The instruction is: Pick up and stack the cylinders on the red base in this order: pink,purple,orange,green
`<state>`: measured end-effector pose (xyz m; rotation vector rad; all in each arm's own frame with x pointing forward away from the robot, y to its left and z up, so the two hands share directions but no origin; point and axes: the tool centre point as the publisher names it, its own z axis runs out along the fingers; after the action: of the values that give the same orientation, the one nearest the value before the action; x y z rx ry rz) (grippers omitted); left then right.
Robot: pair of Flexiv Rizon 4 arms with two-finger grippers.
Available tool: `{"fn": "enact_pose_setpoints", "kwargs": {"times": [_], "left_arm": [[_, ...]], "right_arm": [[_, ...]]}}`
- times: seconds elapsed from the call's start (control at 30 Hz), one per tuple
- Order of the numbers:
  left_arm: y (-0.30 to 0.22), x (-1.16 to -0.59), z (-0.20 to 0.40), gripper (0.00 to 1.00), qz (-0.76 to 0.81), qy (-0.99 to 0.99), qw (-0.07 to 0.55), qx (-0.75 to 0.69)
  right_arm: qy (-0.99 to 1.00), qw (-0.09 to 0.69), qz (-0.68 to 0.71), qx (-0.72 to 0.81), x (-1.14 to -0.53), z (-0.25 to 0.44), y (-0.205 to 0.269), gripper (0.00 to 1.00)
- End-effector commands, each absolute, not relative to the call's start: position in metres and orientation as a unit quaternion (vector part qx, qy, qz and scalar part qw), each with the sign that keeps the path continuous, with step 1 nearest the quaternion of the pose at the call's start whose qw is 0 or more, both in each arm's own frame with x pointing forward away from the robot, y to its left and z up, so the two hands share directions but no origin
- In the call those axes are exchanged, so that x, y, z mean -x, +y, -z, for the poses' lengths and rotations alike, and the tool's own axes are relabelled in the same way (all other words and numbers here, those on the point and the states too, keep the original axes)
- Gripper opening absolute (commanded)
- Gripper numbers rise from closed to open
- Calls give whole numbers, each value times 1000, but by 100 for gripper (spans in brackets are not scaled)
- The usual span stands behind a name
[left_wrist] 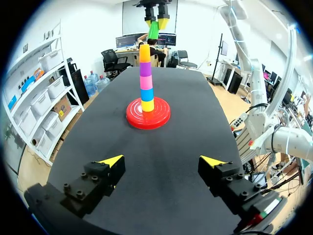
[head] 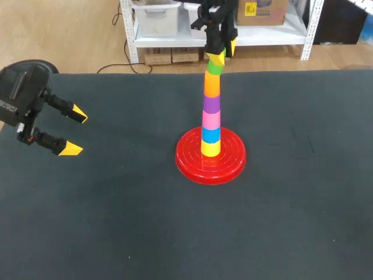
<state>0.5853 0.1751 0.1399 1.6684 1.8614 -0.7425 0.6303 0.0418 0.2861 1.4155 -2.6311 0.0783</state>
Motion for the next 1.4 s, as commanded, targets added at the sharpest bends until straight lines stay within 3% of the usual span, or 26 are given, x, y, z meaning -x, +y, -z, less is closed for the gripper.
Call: {"fn": "enact_pose_setpoints", "kwargs": {"times": [0.03,0.5,1.4], "left_arm": [[176,-586,-140,100,275,688,265,-618],[176,-586,-140,100,275,688,265,-618],[176,-586,-140,100,275,688,265,-618]], "right_arm": [[-874,98,-11,-475,-639,-298,42,0],[-865,175,-5,-470,-638,-299,42,0],[-873,154,-38,-462,-653,-294,48,0]]}}
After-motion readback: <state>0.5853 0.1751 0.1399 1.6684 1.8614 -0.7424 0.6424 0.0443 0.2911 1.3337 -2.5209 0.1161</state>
